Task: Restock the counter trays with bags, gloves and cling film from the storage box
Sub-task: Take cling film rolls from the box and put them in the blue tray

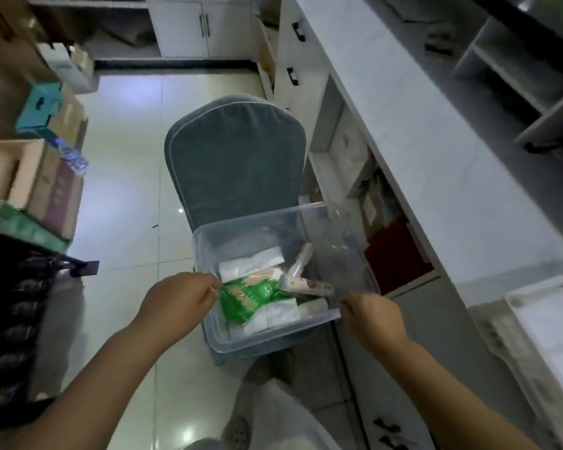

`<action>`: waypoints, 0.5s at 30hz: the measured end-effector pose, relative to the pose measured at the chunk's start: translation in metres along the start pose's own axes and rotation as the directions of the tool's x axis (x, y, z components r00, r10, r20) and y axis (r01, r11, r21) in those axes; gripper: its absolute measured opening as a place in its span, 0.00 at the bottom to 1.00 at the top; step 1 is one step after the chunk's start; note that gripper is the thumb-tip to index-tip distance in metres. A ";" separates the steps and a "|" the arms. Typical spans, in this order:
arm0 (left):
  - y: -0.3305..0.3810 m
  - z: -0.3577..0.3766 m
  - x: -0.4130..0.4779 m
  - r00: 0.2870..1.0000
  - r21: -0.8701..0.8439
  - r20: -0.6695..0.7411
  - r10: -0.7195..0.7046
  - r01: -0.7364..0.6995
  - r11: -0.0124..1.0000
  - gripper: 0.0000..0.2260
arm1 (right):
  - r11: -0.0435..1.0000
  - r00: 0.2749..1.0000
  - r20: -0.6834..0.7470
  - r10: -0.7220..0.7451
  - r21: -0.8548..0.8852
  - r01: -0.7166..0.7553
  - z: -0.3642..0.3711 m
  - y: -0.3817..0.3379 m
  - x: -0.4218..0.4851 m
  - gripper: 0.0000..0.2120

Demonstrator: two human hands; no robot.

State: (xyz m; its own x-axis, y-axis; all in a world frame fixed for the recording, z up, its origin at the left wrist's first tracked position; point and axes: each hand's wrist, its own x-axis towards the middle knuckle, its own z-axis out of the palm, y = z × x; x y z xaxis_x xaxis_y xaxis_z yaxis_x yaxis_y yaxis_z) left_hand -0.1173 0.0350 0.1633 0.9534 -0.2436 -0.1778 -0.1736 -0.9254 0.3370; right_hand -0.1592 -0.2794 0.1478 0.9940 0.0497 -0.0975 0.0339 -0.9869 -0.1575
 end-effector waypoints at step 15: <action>-0.010 0.075 0.118 0.971 -0.013 0.114 -0.212 0.215 0.976 0.07 | 1.000 0.856 0.518 -0.009 0.015 0.001 0.178 0.046 0.192 0.13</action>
State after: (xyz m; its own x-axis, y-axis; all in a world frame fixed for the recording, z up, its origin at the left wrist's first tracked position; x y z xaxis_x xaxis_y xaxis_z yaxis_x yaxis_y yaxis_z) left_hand -0.0216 -0.0068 0.0695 0.9342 -0.0728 -0.3492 0.0390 -0.9522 0.3029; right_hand 0.0143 -0.2875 -0.0528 0.7963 0.1305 -0.5907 0.0337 -0.9845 -0.1721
